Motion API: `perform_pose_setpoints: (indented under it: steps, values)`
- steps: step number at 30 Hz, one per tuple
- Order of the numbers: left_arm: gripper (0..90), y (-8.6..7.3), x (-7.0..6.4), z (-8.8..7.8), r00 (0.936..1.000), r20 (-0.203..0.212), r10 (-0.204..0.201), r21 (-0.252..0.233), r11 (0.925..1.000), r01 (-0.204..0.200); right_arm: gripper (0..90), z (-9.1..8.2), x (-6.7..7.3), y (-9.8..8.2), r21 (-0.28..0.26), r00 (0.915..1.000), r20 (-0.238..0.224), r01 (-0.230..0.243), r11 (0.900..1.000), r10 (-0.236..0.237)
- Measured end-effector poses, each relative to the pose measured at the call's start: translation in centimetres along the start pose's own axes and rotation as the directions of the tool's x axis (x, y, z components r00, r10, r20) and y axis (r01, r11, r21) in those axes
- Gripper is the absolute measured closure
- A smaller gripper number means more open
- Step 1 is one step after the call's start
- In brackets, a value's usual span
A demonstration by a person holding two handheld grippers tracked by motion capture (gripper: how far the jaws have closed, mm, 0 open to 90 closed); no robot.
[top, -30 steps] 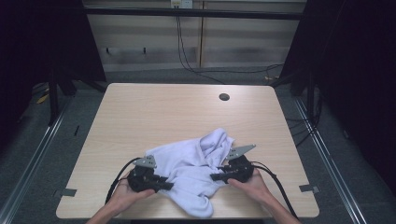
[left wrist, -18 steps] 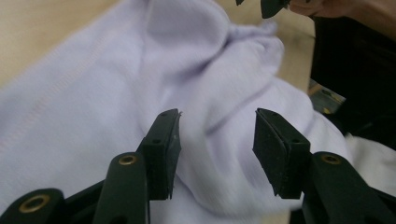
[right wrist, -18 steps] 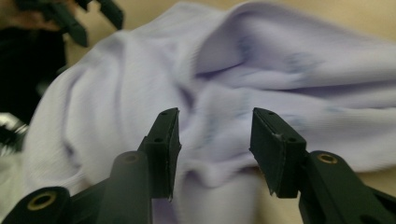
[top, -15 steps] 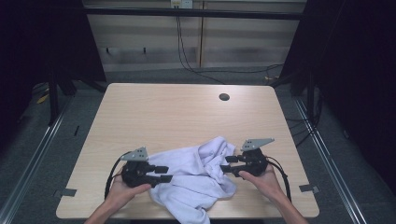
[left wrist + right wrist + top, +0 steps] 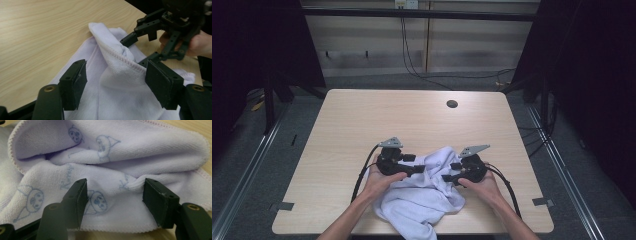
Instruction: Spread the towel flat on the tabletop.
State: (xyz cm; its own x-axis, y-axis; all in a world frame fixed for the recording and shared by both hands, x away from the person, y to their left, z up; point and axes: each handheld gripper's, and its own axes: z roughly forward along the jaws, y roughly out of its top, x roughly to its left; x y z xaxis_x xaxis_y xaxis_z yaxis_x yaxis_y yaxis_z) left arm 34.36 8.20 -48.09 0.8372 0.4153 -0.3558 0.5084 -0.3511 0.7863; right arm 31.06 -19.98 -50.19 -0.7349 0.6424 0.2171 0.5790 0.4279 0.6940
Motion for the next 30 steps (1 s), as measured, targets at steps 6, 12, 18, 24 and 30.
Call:
perform_pose_setpoints:
  steps: [6, 12, 18, 24, 30]
  values:
    - [65.2, -0.9, -0.8, 1.8, 0.9980, 0.019, 0.060, 0.074, 0.9954, -0.061, 54.4, 0.0, 1.1, -0.2, 0.009, 0.9975, 0.047, 0.052, 0.999, -0.052]
    - [84.5, -0.4, -0.3, 0.2, 0.9978, 0.037, 0.055, -0.001, 0.9985, -0.055, 82.0, -0.3, 0.7, -0.2, 0.026, 0.9973, 0.073, -0.010, 1.000, 0.008]
    - [85.6, 0.5, 0.4, -4.2, 0.9993, 0.021, 0.032, -0.113, 0.9931, -0.030, 85.1, -1.1, -0.5, 0.0, 0.025, 0.9944, 0.074, -0.077, 0.997, 0.075]
    - [86.0, 0.4, 2.1, -9.3, 0.9989, -0.047, -0.007, -0.232, 0.9727, -0.004, 85.2, -4.5, -2.7, 0.3, -0.074, 0.9793, 0.103, -0.167, 0.983, 0.174]
    - [86.3, 0.8, 2.2, -13.0, 0.9955, -0.093, -0.018, -0.319, 0.9475, -0.013, 85.3, -8.2, -4.1, 0.7, -0.170, 0.9655, 0.157, -0.181, 0.969, 0.208]
